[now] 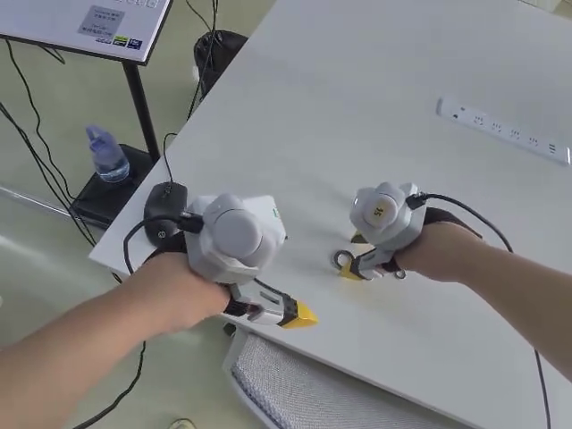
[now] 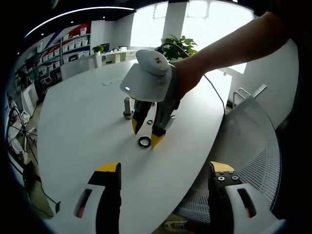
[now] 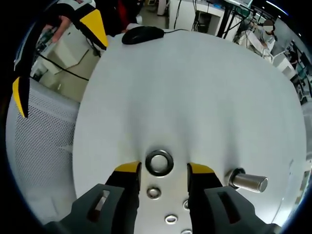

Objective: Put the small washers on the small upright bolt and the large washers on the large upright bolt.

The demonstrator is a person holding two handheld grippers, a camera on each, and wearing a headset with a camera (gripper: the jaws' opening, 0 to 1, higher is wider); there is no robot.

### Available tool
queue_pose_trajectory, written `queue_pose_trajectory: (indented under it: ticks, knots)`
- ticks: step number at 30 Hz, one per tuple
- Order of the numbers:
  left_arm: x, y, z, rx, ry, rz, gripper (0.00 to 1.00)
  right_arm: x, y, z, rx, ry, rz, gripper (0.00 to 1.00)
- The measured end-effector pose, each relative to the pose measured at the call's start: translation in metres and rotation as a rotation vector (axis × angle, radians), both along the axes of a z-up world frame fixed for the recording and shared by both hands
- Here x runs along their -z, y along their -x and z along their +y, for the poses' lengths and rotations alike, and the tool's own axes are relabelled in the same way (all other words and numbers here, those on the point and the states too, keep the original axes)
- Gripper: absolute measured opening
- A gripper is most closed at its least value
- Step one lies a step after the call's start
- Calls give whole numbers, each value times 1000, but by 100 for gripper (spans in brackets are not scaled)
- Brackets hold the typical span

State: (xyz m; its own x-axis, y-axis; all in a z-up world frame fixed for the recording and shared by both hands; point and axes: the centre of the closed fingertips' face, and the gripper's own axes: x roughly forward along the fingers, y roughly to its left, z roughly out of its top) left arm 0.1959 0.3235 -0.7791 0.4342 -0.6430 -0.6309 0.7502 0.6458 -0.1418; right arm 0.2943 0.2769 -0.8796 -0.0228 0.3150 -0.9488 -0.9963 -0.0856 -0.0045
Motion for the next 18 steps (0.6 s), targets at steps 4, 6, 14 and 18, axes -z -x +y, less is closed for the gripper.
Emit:
queue_pose_trajectory:
  ticks: [4,6,14,18]
  knots:
    - [-2,0,0,1,4,-9,71,0,5,0,-5,1,-2,35]
    - [-1,0,1,-1,0,-4,70,-1,8,0,-20,0,-4,32]
    - [-2,1,0,-1,1,-7,69,-1,8,1,-28,31,-7,25]
    - [-1,3,-1,2,1,-4,69,-1,7,1,-36,69,-8,24]
